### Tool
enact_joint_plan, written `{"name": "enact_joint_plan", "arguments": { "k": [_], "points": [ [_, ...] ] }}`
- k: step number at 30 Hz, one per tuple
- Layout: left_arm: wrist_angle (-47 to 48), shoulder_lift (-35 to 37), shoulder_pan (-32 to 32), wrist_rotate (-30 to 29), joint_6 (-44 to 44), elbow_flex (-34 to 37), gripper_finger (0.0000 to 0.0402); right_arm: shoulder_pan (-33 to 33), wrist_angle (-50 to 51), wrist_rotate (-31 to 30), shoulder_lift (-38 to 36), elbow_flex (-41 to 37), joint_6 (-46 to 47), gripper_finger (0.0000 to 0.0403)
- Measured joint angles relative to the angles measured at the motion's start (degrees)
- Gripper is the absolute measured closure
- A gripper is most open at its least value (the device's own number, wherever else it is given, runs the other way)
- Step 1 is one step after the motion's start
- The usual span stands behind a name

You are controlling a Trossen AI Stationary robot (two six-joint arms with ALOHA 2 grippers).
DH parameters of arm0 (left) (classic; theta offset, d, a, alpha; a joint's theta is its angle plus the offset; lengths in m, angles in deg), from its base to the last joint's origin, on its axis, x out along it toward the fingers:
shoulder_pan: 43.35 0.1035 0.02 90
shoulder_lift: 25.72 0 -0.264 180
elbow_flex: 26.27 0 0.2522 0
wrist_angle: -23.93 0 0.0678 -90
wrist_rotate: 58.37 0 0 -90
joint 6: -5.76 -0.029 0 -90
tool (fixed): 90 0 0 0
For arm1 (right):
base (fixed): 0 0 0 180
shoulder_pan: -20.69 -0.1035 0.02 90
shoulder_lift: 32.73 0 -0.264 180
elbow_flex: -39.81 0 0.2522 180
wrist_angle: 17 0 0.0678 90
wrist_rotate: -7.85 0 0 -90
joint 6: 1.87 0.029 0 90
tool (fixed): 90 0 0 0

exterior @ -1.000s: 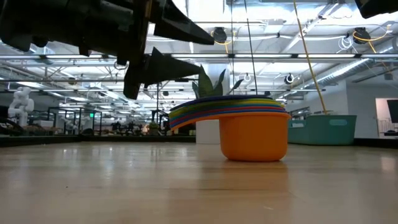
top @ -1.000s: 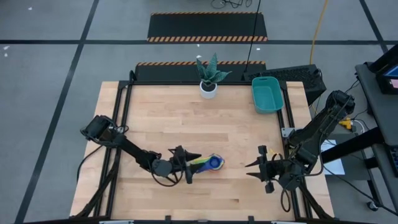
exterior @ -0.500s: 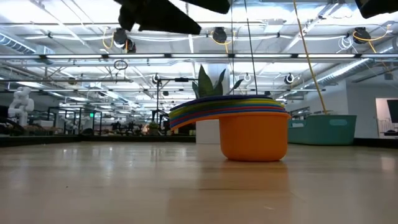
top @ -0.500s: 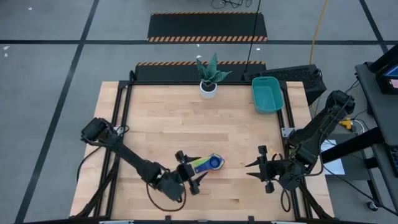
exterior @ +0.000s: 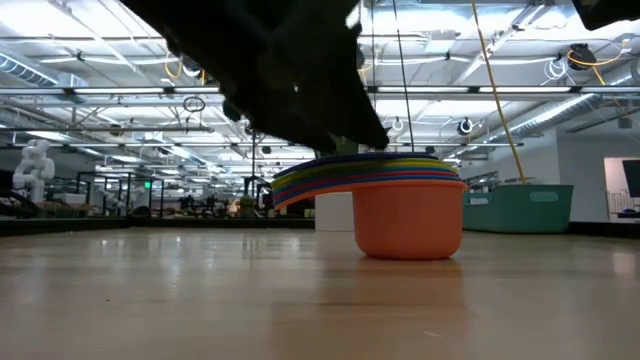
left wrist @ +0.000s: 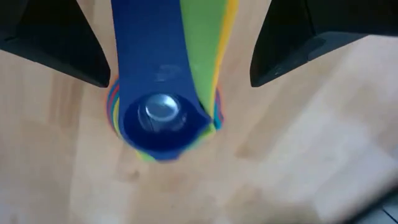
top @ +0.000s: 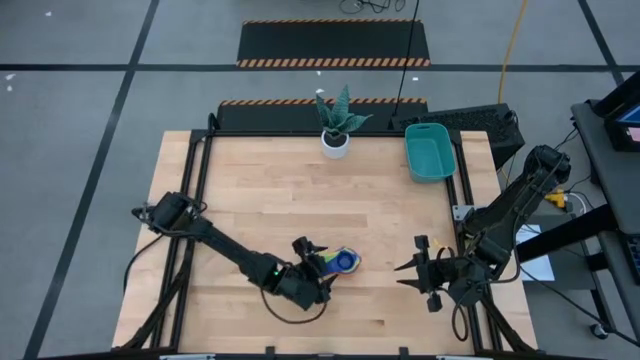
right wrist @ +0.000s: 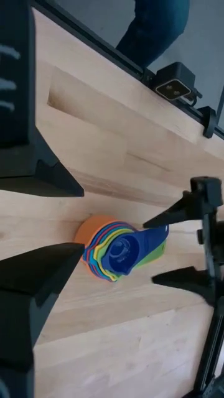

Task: Nest measuring cups in basket
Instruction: Stack the dark blue measuring cup on top of the green measuring cup

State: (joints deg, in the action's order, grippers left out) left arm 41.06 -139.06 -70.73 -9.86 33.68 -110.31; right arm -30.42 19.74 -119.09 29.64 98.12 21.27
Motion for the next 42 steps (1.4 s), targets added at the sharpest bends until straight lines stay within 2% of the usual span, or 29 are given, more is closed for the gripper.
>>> {"name": "enact_joint_plan", "arguments": {
  "k": [5,8,11,16,23,28,31,37,42],
  "points": [
    [3.10,0.02,2.86,10.54,0.78,0.00,0.0012,0.00,0.00,0.22,0.00,0.00,-0.07,0.0280],
    [4.84,0.01,3.66,11.49,0.66,0.00,0.0013,0.00,0.03,1.12,0.00,0.00,-0.04,0.0280],
    [6.83,0.02,4.19,12.67,0.69,0.00,0.0031,0.00,0.01,1.11,0.00,0.00,-0.04,0.0280],
    [9.61,0.02,4.94,16.30,1.93,0.00,0.0099,0.00,-0.01,1.11,0.00,0.00,-0.02,0.0280],
    [10.21,0.02,4.86,17.57,3.05,0.00,0.0209,0.00,-0.01,1.11,0.00,0.00,1.39,0.0280],
    [10.15,0.02,4.80,17.61,5.61,0.00,0.0257,0.00,-0.46,1.08,0.00,0.00,3.67,0.0280],
    [10.08,0.02,4.80,17.61,8.04,0.00,0.0258,0.00,-0.57,0.94,0.00,0.00,4.67,0.0280],
    [6.64,0.02,4.69,15.95,12.80,0.04,0.0227,0.00,-1.39,-0.37,0.00,0.00,4.83,0.0280],
    [0.97,0.04,4.61,12.91,10.43,0.04,0.0239,0.02,-1.43,-0.84,0.00,0.01,4.80,0.0280]
  ]
}}
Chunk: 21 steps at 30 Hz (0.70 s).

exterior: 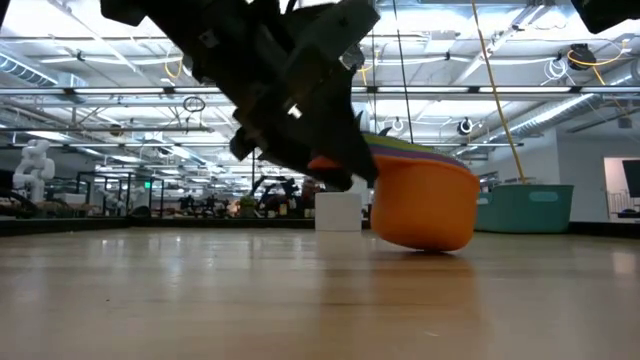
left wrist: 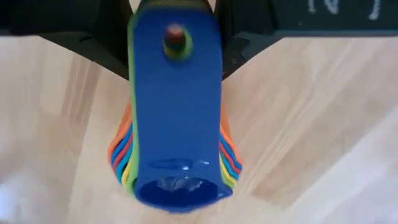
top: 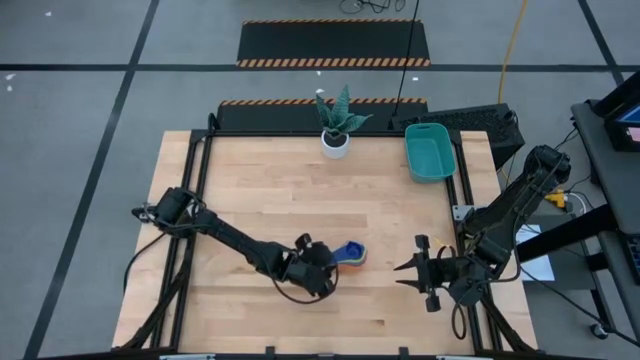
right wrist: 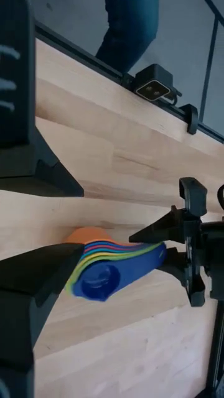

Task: Nest measuring cups in basket
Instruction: Stack the dark blue measuring cup on top of the green measuring cup

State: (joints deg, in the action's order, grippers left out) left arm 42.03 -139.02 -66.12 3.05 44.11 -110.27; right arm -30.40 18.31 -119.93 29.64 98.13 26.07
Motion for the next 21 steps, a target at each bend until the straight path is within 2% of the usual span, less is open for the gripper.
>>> {"name": "enact_joint_plan", "arguments": {
  "k": [5,9,16,21],
  "points": [
    [-1.83,0.00,0.02,0.07,-4.90,0.00,0.0245,0.00,-0.01,0.02,0.00,-0.01,1.57,0.0280],
    [-1.68,0.01,-0.19,0.48,-4.12,0.00,0.0223,0.00,0.11,0.20,0.00,-0.01,3.28,0.0280],
    [-1.59,0.04,-1.34,9.68,-0.71,0.00,0.0181,0.00,0.13,0.31,0.00,-0.01,5.75,0.0280],
    [-1.59,0.07,-3.19,10.56,1.50,0.00,0.0175,0.00,0.13,0.33,0.00,-0.01,7.61,0.0280]
  ]
}}
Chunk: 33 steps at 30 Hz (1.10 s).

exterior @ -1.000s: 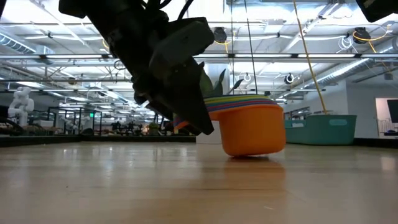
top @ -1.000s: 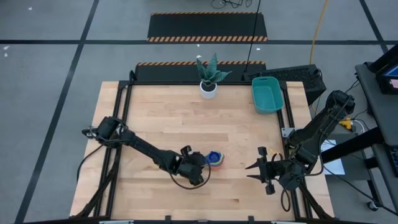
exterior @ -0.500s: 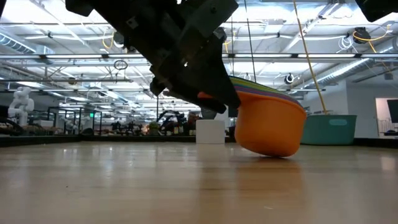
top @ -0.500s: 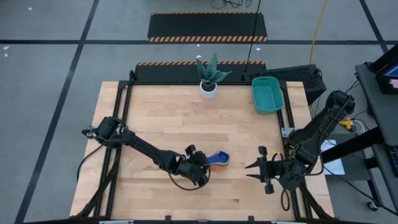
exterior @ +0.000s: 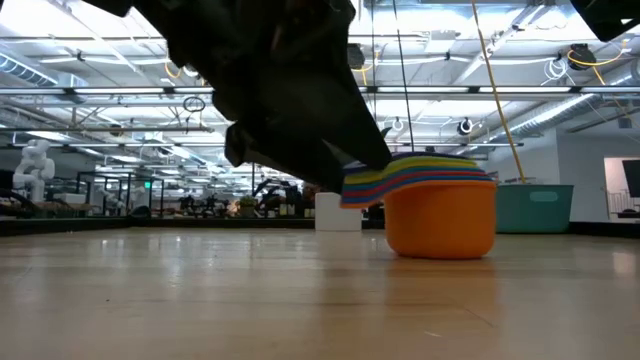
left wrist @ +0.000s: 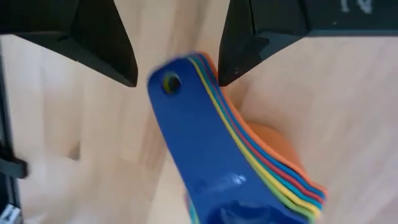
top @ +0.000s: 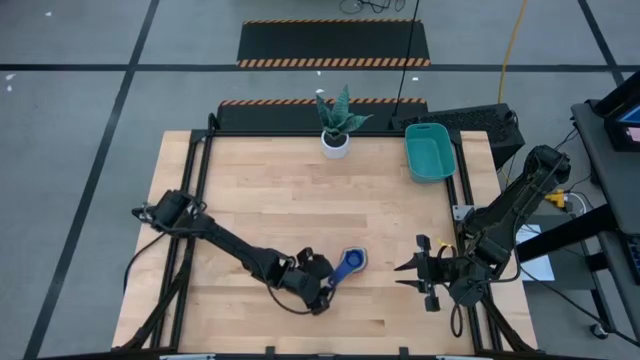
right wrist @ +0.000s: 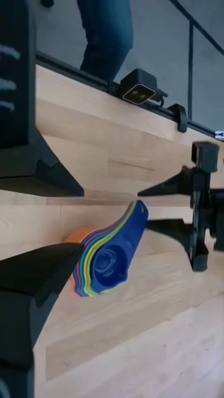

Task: Nest measuring cups in basket
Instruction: Stack the dark blue measuring cup on top of the green measuring cup

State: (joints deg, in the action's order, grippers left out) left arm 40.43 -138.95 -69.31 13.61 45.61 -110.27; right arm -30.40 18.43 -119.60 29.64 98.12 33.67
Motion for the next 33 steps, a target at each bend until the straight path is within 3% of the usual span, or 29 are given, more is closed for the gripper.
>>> {"name": "enact_joint_plan", "arguments": {
  "k": [9,15,22,28,33],
  "points": [
    [-0.02,0.00,-1.96,-0.74,5.16,0.00,0.0174,0.00,-0.04,0.02,0.00,0.00,2.79,0.0280],
    [-0.20,-0.67,-2.54,-4.34,9.36,0.00,0.0174,0.00,-0.36,0.00,0.00,0.00,4.31,0.0280],
    [-2.04,-0.72,-2.33,-8.55,9.43,0.02,0.0174,-0.02,-0.88,0.02,0.00,0.00,5.49,0.0280],
    [-8.20,-0.72,-1.62,-7.63,9.40,0.00,0.0174,-0.81,-2.30,0.04,0.00,0.01,5.75,0.0280],
    [-6.54,-0.72,-1.71,-8.58,10.95,0.00,0.0174,-2.28,-3.69,0.01,0.00,0.01,5.32,0.0280]
  ]
}}
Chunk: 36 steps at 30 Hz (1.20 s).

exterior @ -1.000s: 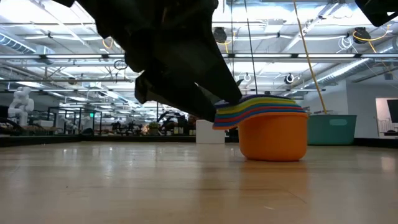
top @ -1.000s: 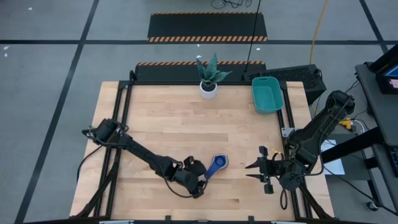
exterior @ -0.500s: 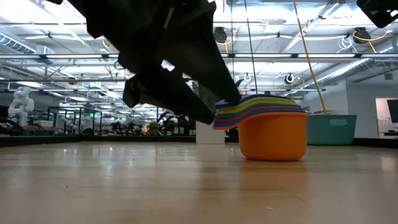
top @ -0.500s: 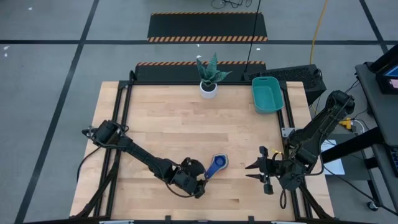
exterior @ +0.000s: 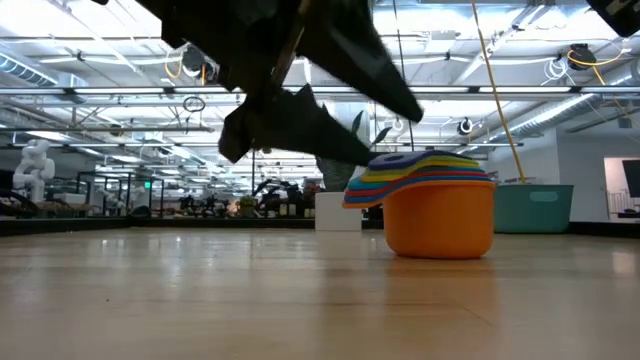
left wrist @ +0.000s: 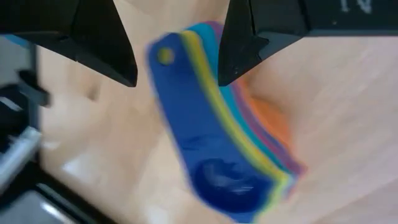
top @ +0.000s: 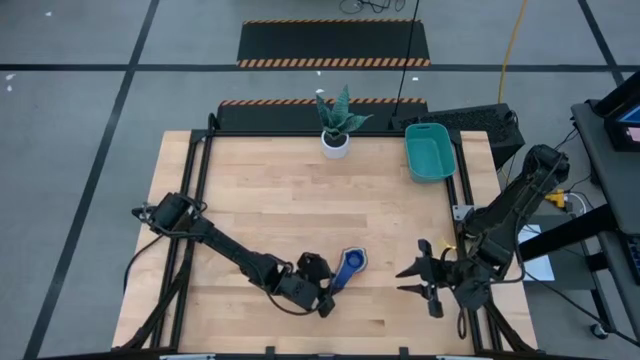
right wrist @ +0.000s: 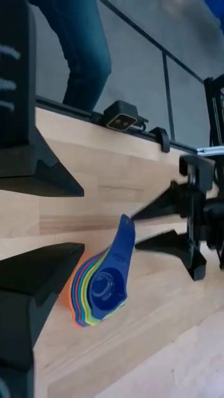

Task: Nest measuring cups in basket
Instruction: Stack the dark blue measuring cup on top of the green measuring cup

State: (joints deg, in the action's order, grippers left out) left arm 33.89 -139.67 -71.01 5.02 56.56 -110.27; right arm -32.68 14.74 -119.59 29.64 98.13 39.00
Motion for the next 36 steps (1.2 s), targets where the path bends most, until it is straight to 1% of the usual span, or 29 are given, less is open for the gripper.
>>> {"name": "enact_joint_plan", "arguments": {
  "k": [5,10,16,19,23,27,32,36],
  "points": [
    [5.57,0.00,0.07,-3.21,5.65,0.00,0.0174,-1.64,-0.06,-0.10,0.00,-0.01,0.45,0.0280],
    [5.81,0.00,-0.03,-3.34,9.92,0.00,0.0174,-3.63,-0.15,-1.70,0.00,-0.01,1.67,0.0280],
    [2.67,0.00,-0.28,-3.35,11.50,0.00,0.0174,-5.42,-0.17,-1.97,0.23,-0.01,3.11,0.0280],
    [2.87,-0.04,-0.28,-3.59,12.37,0.00,0.0174,-6.08,-0.21,-2.00,0.97,0.00,3.47,0.0280],
    [4.31,0.08,0.00,-5.37,12.62,0.00,0.0174,-6.40,-1.24,-1.78,1.98,-0.01,3.49,0.0280],
    [6.89,2.12,0.99,-3.79,13.52,0.00,0.0174,-6.39,-1.94,-1.68,2.23,-0.01,3.51,0.0280],
    [14.02,4.12,1.64,-3.61,14.91,-0.01,0.0174,-6.39,-1.93,-1.57,2.23,-0.01,3.44,0.0280],
    [20.11,5.05,1.66,-3.71,19.80,-0.07,0.0178,-6.38,-1.90,-1.54,2.23,-0.01,3.08,0.0280]
  ]
}}
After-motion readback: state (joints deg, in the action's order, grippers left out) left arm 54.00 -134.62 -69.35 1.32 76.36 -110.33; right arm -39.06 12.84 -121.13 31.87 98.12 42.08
